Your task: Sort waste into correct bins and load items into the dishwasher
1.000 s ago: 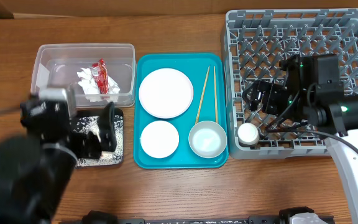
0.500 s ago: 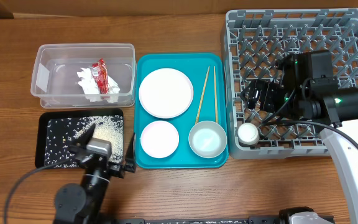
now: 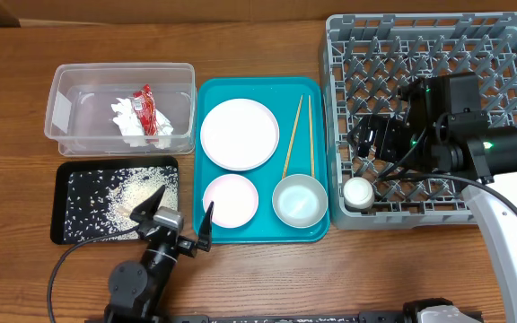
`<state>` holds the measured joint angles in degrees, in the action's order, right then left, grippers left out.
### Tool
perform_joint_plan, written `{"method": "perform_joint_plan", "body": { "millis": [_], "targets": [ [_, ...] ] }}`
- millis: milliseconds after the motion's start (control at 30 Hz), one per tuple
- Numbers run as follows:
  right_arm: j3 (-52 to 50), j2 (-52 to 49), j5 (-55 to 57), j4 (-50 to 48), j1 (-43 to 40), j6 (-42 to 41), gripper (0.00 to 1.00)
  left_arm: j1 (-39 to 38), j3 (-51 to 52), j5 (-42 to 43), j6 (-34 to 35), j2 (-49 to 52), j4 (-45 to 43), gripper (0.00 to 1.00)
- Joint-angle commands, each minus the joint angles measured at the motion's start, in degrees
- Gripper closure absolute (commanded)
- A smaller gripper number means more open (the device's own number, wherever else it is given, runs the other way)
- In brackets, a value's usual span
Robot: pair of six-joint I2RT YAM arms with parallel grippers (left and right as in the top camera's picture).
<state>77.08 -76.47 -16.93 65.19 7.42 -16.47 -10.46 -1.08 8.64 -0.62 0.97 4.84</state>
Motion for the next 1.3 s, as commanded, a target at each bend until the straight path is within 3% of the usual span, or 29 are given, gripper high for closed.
{"method": "perform_joint_plan", "body": {
  "millis": [0,433,600,700,833,1067,1267],
  "targets": [
    [0.09,0.15,0.37,-0.22,-0.26,0.15,0.00,0.37,0.50,1.05,-0.50,-0.70,-0.74,0.00],
    [0.09,0.15,0.24,-0.26,-0.26,0.11,0.00,0.37,0.50,1.05,-0.50,-0.66,-0.70,0.00],
    [0.09,0.15,-5.03,-4.35,-0.26,-0.07,0.00,0.37,0.50,1.07,-0.50,-0.66,-0.70,0.00],
    [0.09,0.15,-15.52,-4.46,1.29,1.05,0.13,0.37,0.50,1.05,-0.50,-0.66,-0.70,0.00],
    [0.07,-0.20,-6.91,-4.02,16.61,0.37,0.20,0.37,0.50,1.07,-0.50,-0.66,-0.70,0.00],
    [0.07,-9.05,24.37,-9.46,41.31,-14.08,0.31,0.37,0.50,1.07,-0.50,-0.66,-0.70,0.00],
    [0.07,-21.22,26.01,-16.85,42.53,-13.88,0.44,0.37,0.50,1.07,-0.50,-0.66,-0.70,0.00]
  ]
}}
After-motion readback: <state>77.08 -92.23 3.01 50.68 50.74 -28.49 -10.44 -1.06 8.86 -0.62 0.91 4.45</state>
